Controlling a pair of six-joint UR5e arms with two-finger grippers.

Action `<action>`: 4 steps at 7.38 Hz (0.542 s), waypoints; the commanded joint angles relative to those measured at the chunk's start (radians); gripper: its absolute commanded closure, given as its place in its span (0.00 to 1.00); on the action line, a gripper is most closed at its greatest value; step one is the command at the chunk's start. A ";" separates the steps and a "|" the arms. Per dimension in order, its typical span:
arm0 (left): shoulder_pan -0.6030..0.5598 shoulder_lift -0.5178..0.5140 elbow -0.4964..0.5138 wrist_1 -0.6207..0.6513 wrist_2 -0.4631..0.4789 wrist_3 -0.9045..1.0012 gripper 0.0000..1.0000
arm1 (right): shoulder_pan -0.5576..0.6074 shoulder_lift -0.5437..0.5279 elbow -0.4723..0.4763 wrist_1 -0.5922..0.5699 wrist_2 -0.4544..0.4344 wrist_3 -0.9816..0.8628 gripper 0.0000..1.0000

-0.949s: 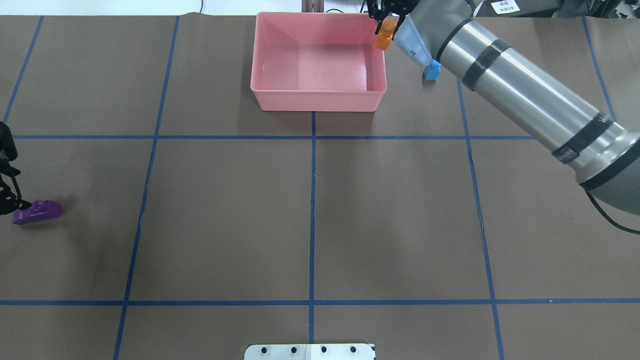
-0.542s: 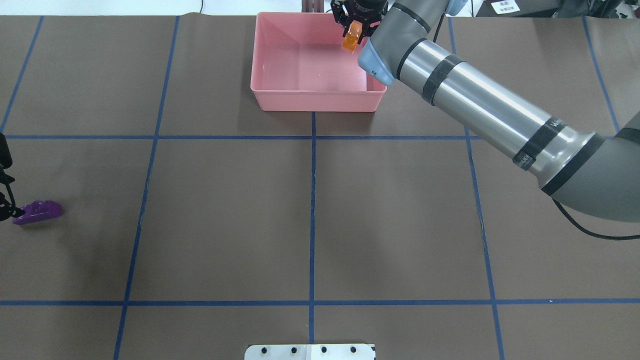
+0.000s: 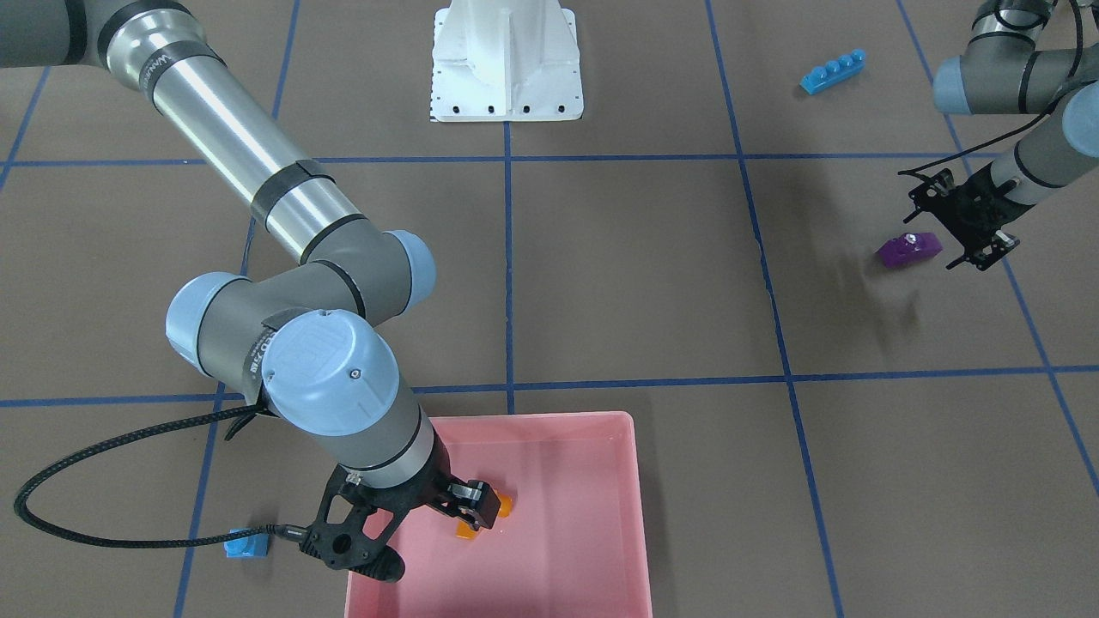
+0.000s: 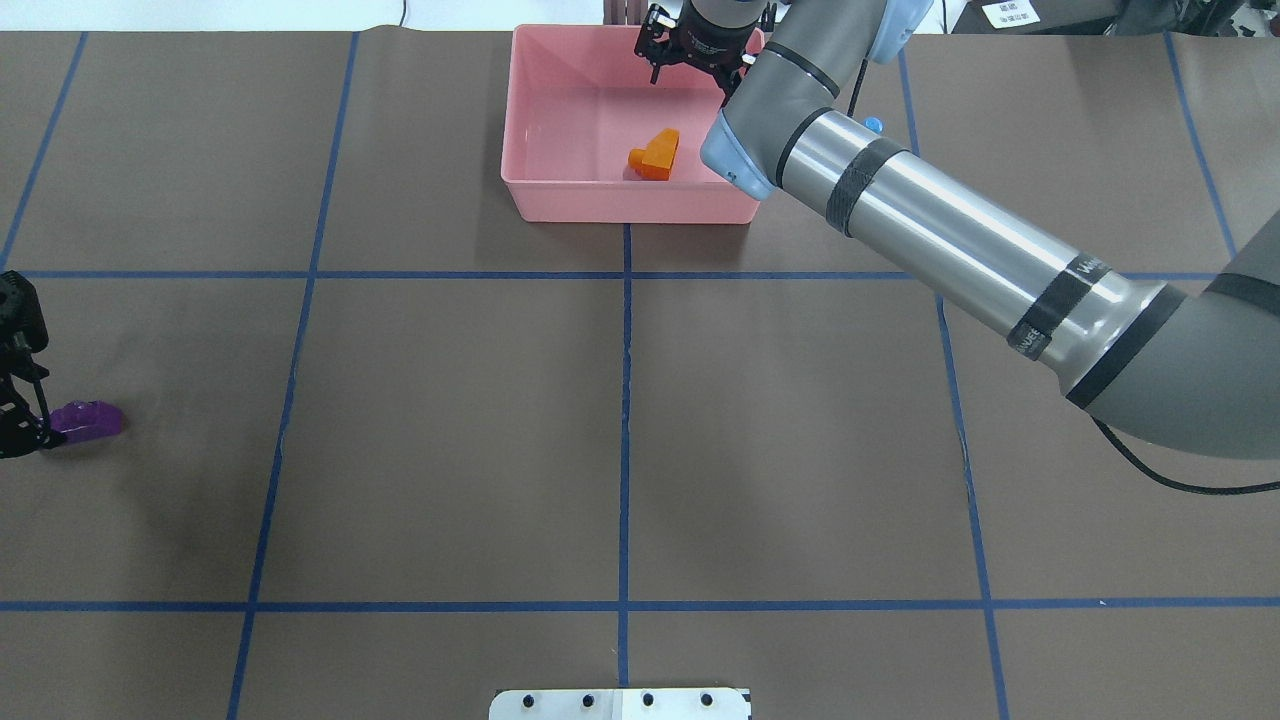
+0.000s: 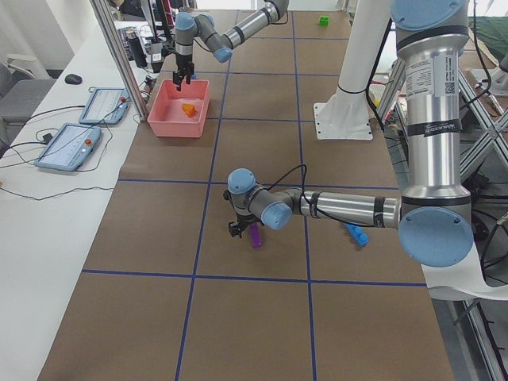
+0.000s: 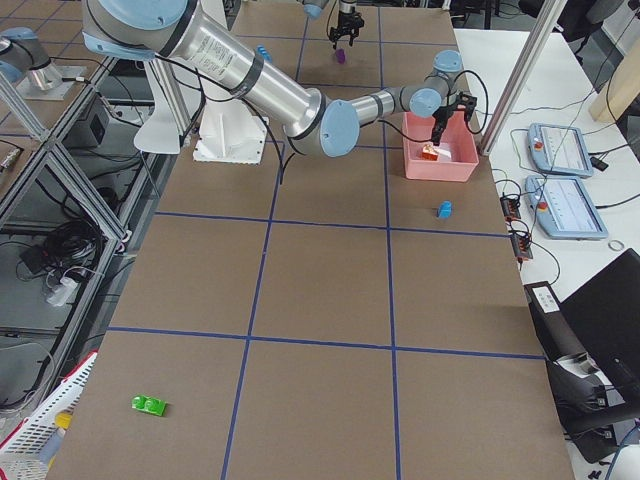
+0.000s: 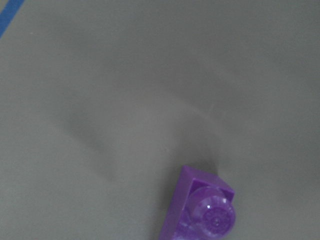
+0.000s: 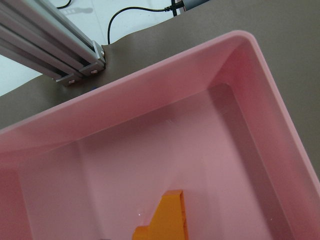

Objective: Put all blocks into box

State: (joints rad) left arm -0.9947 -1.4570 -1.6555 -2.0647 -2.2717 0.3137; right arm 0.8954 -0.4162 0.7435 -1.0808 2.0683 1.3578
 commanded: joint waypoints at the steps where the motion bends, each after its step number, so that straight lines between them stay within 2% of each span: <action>1: 0.024 -0.009 0.011 0.000 0.003 -0.001 0.01 | 0.051 -0.016 0.020 -0.001 0.077 -0.046 0.00; 2: 0.028 -0.025 0.025 0.000 0.004 -0.001 0.01 | 0.074 -0.065 0.061 -0.002 0.101 -0.086 0.00; 3: 0.030 -0.037 0.046 -0.002 0.004 0.001 0.11 | 0.115 -0.166 0.159 -0.004 0.139 -0.120 0.00; 4: 0.030 -0.043 0.049 0.000 0.004 -0.001 0.53 | 0.172 -0.275 0.234 -0.004 0.210 -0.194 0.00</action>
State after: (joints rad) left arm -0.9665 -1.4890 -1.6181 -2.0654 -2.2675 0.3136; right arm 1.0045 -0.5648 0.8796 -1.0837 2.2049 1.2396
